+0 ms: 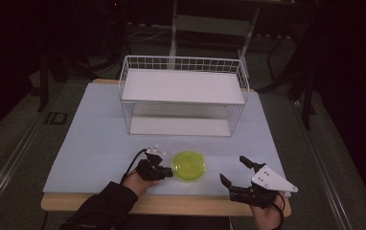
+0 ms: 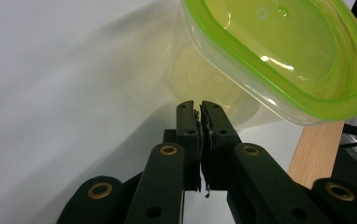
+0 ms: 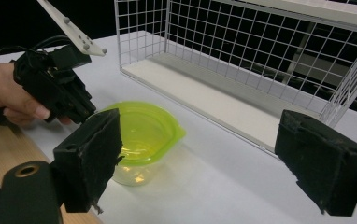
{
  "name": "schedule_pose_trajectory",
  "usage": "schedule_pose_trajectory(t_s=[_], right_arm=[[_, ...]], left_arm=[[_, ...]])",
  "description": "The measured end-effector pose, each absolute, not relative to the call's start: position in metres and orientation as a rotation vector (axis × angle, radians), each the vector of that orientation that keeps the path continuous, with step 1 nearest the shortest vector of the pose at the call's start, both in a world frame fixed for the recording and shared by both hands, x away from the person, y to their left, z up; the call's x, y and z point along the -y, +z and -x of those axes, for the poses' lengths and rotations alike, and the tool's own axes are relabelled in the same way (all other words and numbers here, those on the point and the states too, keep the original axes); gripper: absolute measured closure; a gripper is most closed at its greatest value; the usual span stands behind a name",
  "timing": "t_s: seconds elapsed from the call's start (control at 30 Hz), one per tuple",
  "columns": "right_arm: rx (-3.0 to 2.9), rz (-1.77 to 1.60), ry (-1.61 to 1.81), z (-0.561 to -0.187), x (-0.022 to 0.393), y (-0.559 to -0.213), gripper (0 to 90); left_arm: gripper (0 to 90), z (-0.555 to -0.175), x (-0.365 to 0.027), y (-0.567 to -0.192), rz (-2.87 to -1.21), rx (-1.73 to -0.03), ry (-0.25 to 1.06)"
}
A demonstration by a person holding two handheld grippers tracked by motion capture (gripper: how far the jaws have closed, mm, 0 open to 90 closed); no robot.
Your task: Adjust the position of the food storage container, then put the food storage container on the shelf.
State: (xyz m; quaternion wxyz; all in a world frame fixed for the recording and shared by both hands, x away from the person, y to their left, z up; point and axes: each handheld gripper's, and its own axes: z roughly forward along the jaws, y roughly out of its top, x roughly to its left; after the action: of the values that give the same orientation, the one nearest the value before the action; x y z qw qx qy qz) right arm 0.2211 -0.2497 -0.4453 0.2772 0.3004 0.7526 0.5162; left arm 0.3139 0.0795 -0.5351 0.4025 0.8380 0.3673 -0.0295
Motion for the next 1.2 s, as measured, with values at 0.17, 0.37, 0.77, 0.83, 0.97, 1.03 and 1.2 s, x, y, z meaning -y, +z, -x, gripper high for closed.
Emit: schedule_pose_trajectory(t_s=[0.17,0.37,0.77,0.83,0.97,1.03,1.2], right_arm=[[-2.024,-0.810,1.381,-0.221,0.249,-0.446,14.7],[-2.028,-0.812,1.382,-0.221,0.249,-0.446,14.7],[-2.039,-0.826,1.370,-0.224,0.249,-0.447,13.8],[-2.049,-0.830,1.367,-0.225,0.248,-0.447,13.9],[-2.066,-0.821,1.370,-0.226,0.245,-0.447,14.4],[-2.071,-0.822,1.371,-0.226,0.245,-0.448,14.4],[-2.104,-0.801,1.361,-0.225,0.240,-0.445,14.3]], left_arm=[[86.0,-0.318,-0.077,-0.535,-2.104,-0.936,-0.069],[86.0,-0.323,-0.073,-0.537,-2.101,-0.946,-0.067],[43.0,-0.307,-0.118,-0.494,-1.990,-0.927,-0.008],[33.3,-0.303,-0.125,-0.487,-1.962,-0.911,-0.031],[17.6,-0.291,-0.130,-0.476,-1.938,-0.864,-0.026],[14.7,-0.287,-0.130,-0.473,-1.923,-0.846,-0.025],[1.8,-0.279,-0.126,-0.460,-1.862,-0.793,-0.049]])
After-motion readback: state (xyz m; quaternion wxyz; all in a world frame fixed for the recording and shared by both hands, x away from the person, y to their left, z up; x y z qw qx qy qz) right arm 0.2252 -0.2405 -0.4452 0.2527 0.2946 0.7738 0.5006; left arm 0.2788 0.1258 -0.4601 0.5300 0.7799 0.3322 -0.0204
